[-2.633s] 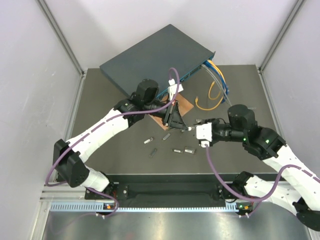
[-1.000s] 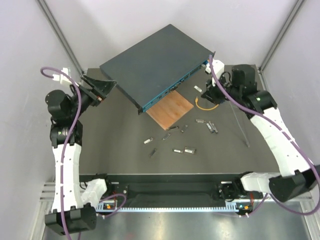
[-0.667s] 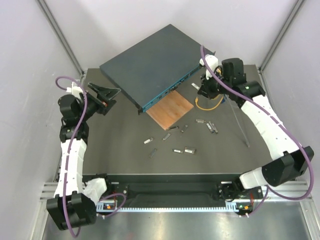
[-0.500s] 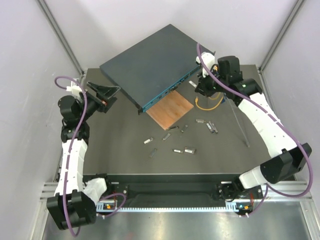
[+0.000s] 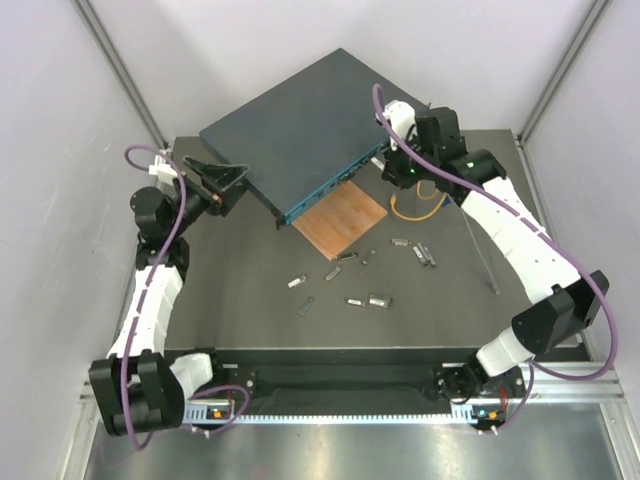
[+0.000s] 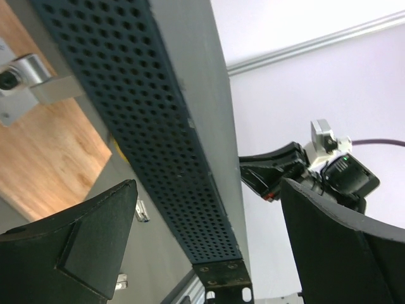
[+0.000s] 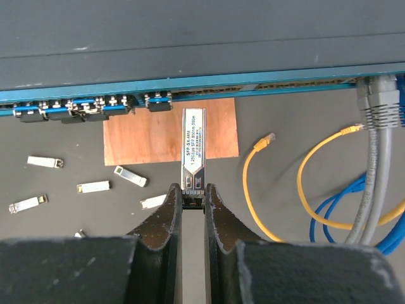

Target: Insert the plug into the switch port

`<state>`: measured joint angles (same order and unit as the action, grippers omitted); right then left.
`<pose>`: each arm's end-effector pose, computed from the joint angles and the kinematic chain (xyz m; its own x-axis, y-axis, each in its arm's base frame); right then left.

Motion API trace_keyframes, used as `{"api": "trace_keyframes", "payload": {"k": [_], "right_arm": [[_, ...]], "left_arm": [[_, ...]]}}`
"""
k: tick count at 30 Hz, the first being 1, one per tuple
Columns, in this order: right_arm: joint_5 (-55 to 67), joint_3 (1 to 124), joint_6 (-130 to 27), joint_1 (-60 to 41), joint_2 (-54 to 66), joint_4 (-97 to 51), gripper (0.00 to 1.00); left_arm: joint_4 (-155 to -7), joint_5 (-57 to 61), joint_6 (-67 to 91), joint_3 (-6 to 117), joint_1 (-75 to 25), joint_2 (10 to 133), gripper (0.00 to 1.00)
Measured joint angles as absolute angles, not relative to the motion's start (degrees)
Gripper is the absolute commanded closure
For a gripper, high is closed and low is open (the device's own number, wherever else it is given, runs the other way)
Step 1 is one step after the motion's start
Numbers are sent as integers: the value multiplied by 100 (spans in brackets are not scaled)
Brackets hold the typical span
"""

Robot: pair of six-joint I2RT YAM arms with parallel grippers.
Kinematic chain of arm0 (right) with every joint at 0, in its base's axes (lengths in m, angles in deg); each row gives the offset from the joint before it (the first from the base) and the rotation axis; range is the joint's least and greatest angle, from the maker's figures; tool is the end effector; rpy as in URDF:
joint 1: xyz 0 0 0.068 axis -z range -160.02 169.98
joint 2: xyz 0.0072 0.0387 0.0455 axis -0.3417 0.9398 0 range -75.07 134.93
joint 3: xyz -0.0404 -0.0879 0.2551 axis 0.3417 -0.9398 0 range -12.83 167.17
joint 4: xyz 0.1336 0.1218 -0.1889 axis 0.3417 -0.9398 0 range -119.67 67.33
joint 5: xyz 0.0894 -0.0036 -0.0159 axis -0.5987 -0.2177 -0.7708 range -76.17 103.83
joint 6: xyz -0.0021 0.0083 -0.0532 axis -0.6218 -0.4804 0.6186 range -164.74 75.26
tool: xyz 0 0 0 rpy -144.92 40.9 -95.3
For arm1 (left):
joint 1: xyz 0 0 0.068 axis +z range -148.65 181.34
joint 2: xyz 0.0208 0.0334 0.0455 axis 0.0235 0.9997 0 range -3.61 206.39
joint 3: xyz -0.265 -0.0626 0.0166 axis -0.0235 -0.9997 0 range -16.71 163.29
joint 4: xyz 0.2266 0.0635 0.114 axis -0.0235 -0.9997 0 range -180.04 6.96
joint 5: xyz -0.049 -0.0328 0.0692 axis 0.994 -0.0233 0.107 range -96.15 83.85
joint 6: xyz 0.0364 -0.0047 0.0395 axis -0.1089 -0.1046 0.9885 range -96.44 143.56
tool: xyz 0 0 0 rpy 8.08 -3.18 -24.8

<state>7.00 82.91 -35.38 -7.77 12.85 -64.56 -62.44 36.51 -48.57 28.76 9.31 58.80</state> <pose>0.2950 0.1600 0.4089 -0.3998 -0.3928 -0.8282 -0.6228 0.7793 -0.0690 0.2505 0.0106 0.3399 -0.5211 -0.7796 -0.3474 0.2344 0.2607 -0.9365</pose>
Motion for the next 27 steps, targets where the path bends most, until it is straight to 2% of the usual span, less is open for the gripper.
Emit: {"api": "trace_keyframes", "payload": {"k": [5, 8, 9, 12, 13, 20, 27], "right_arm": [[827, 8298, -3584, -777, 1287, -6456, 100], [838, 8374, -3603, -779, 1326, -6471, 100], [838, 8418, -3608, -779, 1352, -6462, 100], [824, 8523, -3641, -783, 1385, -6469, 100], [818, 8553, -3645, -785, 1390, -6469, 100], [789, 8591, -3686, -794, 1438, -6521, 100], [748, 8591, -3691, -816, 1551, -6524, 100]], "left_arm": [[-6012, 3648, -4921, 2854, 804, 5922, 7], [-5973, 3644, -4941, 2843, 769, 5996, 20], [-5982, 3627, -4919, 2841, 748, 6016, 30], [-6071, 3574, -4851, 2826, 734, 6086, 43], [-6115, 3555, -4816, 2823, 726, 6108, 50], [-6170, 3537, -4884, 2828, 702, 6125, 70], [-6170, 3533, -4871, 2828, 697, 6125, 83]]}}
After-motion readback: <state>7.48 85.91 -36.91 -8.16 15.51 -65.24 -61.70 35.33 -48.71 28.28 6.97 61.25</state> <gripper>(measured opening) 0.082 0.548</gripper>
